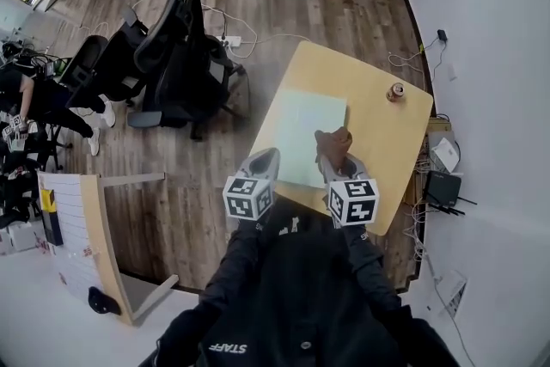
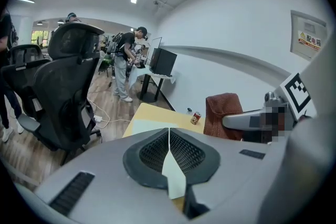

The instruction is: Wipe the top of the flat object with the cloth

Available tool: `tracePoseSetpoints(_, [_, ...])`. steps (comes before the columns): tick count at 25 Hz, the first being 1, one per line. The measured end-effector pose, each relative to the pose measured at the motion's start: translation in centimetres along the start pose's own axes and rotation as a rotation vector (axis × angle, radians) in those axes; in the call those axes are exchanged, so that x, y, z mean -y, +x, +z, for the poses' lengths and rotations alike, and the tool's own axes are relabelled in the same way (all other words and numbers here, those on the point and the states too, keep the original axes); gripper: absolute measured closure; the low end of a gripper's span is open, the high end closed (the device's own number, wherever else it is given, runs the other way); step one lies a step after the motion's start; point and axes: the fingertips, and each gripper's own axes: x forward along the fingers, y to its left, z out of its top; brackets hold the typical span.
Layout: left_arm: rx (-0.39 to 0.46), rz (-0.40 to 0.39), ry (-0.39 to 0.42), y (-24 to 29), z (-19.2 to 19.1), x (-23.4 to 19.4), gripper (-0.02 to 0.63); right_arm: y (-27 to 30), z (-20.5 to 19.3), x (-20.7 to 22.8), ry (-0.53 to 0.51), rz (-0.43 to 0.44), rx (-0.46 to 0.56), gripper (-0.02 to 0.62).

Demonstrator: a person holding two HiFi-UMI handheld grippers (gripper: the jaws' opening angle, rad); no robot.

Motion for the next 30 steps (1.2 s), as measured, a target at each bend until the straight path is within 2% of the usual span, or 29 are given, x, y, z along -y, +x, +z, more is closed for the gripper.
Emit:
tracePoseSetpoints(3, [-0.033, -0.005, -0.006, 2.1, -0.6, -1.7, 0.571, 1.9, -0.1, 0.3, -0.004, -0.012, -0.042, 0.49])
tracePoseSetpoints(9, [-0.145, -0.007, -0.04, 6.5, -2.9, -5.5, 0.571, 6.1, -0.6, 1.1, 0.055, -0.023, -0.129, 0.491])
tracePoseSetpoints(16, [-0.24, -0.019, -0.082, 10.8, -5.3, -10.2, 0.571, 13.6, -0.6, 1.8, 0.122, -0.016, -0.212, 0.489])
tracePoseSetpoints(20, [-0.311, -0.021, -0.085, 13.2, -7.2, -12.3, 0.569, 17.4, -0.6, 2.6, 0.142, 0.0, -0.26, 0.488])
tracePoseSetpoints(26, [-0.357, -0.054, -0.101, 15.3, -8.4, -13.8, 0.568, 23.8, 0.6, 2.4, 0.182, 0.065, -0.282, 0.488])
tracePoseSetpoints(30, [-0.382, -0.084, -0.112, 16.0, -9.4, -13.6, 0.51, 27.4, 1.5, 2.1, 0.206, 0.107, -0.266, 0.488])
